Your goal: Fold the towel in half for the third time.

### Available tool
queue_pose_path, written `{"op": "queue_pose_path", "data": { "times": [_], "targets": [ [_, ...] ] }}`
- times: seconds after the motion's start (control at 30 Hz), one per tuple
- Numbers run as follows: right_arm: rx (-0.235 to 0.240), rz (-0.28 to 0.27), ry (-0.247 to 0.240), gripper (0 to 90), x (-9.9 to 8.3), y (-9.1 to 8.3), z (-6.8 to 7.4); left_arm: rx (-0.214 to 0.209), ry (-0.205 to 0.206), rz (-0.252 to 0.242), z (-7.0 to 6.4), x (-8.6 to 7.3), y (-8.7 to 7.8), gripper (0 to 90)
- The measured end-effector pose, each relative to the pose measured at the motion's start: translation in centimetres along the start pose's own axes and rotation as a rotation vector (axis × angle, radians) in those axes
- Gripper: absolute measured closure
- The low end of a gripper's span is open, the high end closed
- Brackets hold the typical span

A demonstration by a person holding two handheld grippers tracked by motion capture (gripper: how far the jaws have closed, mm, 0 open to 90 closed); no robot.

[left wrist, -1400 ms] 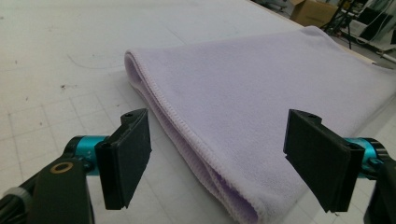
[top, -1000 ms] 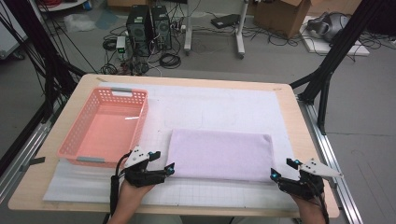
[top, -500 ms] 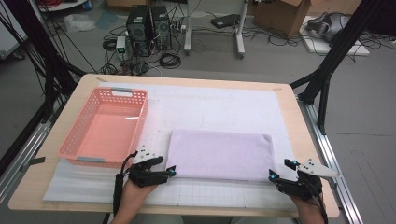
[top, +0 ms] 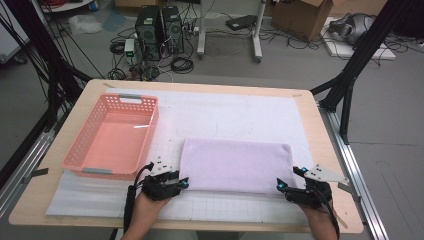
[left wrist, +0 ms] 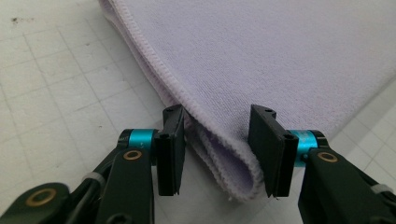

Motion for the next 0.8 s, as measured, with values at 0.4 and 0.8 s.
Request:
{"op": "queue_pose_path", "data": {
  "times": [0.4, 0.8],
  "targets": [
    [0.151, 0.032, -0.047, 18.9, 2.7, 3.3, 4.9, -0.027, -0.032, -0.007, -0.3, 0.0, 0.2, 72.7],
    [0.24, 0.013, -0.117, 26.9, 7.9, 8.6, 8.7, -0.061, -0.092, -0.014, -0.2, -0.1, 0.1, 78.7]
  ]
}}
Point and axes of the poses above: each handheld gripper's, and its own axes: y roughly forward along the jaws, x roughly out of its top, z roughly to its left, the point moved 9 cm from there along y, roughly forward along the jaws, and after that the axes turned 7 degrees about -x, right-handed, at the moved point
